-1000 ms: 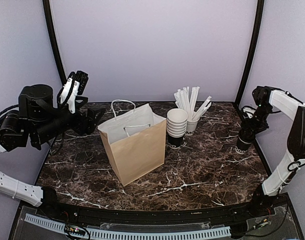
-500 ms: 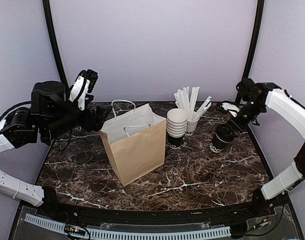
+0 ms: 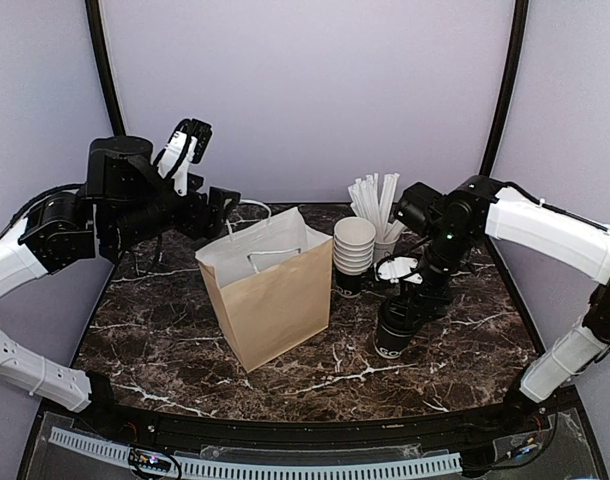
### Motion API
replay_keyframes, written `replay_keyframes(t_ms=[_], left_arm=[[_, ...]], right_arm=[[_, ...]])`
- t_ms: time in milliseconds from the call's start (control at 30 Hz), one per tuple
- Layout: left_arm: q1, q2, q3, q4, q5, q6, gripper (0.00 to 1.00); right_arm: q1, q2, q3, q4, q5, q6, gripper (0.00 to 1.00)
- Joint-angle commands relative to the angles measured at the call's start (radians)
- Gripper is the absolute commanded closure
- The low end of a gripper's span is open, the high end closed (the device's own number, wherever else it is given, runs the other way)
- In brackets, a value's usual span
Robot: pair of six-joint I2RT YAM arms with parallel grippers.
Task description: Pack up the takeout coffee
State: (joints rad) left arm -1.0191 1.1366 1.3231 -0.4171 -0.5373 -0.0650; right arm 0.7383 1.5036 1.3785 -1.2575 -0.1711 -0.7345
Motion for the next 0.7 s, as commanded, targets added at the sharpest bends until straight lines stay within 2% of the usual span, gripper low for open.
replay_keyframes(t_ms=[0, 300, 367, 433, 467, 667], left_arm=[[0.005, -0.001, 0.023, 0.006, 0.017, -0.044, 0.21], [0.008, 0.047, 0.071, -0.026, 0.032, -0.040, 0.21], [0.010, 0.049, 0.076, -0.028, 0.036, -0.037, 0.21], [0.011, 0.047, 0.076, -0.028, 0.038, -0.037, 0.21], [0.012, 0.046, 0.076, -0.027, 0.038, -0.037, 0.21], [0.015, 0.038, 0.071, -0.032, 0.046, -0.043, 0.21]], right_arm=[[0.020, -0.025, -0.003, -0.018, 0.075, -0.073, 0.27], [0.024, -0.031, -0.097, 0.054, 0.072, -0.083, 0.26], [0.025, -0.033, -0.104, 0.056, 0.070, -0.080, 0.22], [0.027, -0.035, -0.097, 0.050, 0.063, -0.079, 0.05], [0.026, -0.037, -0.088, 0.042, 0.056, -0.077, 0.02], [0.029, -0.050, -0.049, 0.032, -0.004, -0.042, 0.01]])
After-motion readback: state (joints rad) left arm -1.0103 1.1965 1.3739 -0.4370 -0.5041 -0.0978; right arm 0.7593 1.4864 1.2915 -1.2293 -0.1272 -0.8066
